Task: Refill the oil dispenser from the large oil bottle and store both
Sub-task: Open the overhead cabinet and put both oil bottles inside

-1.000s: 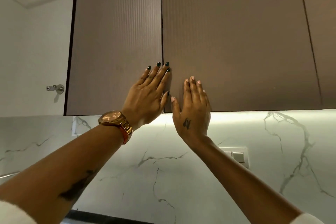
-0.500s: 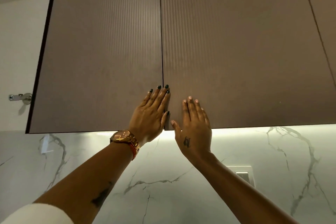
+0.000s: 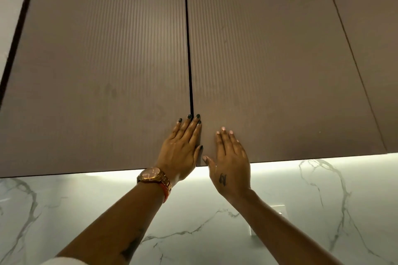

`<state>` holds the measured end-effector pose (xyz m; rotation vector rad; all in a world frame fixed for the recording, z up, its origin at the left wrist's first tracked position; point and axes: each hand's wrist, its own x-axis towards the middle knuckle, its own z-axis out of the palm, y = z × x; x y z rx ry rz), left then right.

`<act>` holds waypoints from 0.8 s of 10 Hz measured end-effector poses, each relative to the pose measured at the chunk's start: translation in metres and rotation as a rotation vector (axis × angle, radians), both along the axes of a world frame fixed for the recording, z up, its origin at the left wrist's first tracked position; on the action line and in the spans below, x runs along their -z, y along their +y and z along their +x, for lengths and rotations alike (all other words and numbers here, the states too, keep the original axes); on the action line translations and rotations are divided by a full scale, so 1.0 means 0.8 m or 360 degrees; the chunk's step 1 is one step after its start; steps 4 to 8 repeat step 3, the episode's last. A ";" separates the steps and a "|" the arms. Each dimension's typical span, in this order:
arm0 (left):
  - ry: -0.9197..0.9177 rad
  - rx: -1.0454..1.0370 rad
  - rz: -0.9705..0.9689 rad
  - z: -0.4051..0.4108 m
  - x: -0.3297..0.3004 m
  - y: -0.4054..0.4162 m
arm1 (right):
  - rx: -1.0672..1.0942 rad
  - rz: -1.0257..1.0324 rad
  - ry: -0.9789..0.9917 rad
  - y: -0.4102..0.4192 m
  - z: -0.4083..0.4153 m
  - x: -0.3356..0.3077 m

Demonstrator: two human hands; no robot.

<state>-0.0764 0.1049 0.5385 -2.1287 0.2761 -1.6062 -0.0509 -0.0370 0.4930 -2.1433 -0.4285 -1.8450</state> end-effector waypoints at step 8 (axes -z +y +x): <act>-0.0091 0.0349 -0.0359 -0.040 -0.019 0.026 | -0.0163 -0.0025 -0.0101 -0.022 -0.023 -0.032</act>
